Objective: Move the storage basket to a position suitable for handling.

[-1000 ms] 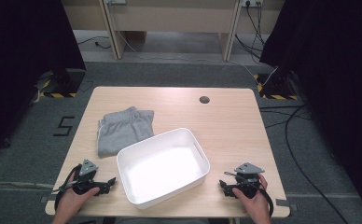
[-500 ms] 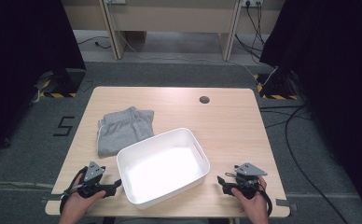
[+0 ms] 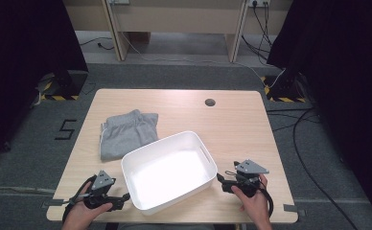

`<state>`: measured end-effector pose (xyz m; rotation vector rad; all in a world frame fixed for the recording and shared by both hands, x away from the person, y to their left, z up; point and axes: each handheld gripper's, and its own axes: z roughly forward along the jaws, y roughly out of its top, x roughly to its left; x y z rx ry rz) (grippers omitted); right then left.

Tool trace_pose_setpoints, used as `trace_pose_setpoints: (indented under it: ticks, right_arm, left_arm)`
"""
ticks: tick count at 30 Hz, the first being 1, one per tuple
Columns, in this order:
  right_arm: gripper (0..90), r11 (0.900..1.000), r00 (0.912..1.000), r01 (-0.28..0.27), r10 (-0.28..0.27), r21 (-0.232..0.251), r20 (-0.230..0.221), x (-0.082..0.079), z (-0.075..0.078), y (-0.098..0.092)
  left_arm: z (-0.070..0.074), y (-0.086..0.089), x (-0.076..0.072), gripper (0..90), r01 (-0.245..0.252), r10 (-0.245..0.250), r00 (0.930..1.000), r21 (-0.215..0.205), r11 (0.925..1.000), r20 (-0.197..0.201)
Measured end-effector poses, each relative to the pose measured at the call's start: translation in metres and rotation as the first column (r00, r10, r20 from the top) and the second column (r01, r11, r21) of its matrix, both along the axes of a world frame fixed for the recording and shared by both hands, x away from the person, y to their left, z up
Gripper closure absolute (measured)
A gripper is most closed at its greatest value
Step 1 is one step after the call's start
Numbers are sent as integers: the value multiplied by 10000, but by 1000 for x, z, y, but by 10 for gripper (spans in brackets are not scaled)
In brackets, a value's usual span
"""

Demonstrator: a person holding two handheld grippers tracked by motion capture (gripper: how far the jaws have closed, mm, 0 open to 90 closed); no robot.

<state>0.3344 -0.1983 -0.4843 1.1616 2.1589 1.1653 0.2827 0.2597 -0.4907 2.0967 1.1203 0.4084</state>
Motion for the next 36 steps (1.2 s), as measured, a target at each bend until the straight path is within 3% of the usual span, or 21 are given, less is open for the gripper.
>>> trace_pose_setpoints:
  ticks: [3, 11, 13, 16, 19, 20, 23, 27, 32, 36]
  right_arm:
    - [206, 9998, 9999, 96, -98, 168, 99, 3, 1, -1]
    - [244, 9999, 9993, 148, -150, 71, 337, 8, 1, -8]
    - [199, 9981, 9983, 524, -532, 338, 221, 14, 1, -15]
    - [214, 9976, 9977, 629, -636, 292, 245, 20, 2, -21]
    - [254, 9974, 9971, 670, -679, 258, 355, 23, 1, -23]
    - [253, 9961, 9963, 834, -840, 287, 197, 23, 1, -25]
    - [247, 9958, 9958, 903, -905, 149, 160, 23, 0, -29]
    - [182, 9956, 9960, 884, -887, 302, 90, 24, 1, -32]
    - [196, 9858, 9865, 1634, -1637, 392, 38, 33, 3, -43]
    - [195, 9798, 9810, 1919, -1933, 565, 196, 45, 12, -51]
  left_arm:
    - [0, -5, 0, 168, 31, -30, 10000, -23, 10000, 45]
    - [-1, -16, 9, 167, -65, 61, 9993, 86, 9999, 374]
    - [-1, -20, 15, 167, -47, 46, 9994, 16, 10000, 356]
    - [-1, -26, 23, 159, 41, -41, 9993, 7, 10000, 369]
    - [0, -32, 34, 160, 141, -156, 9987, 308, 9994, 478]
    - [1, -35, 43, 166, 116, -137, 9980, 351, 9993, 612]
    - [0, -38, 51, 171, 41, -53, 9984, 206, 9998, 570]
    - [1, -43, 64, 171, -28, 20, 9982, 131, 9999, 598]
    - [1, -47, 68, 178, -114, 107, 9977, 91, 9999, 671]
    - [1, -49, 65, 182, -208, 199, 9967, 102, 9997, 793]
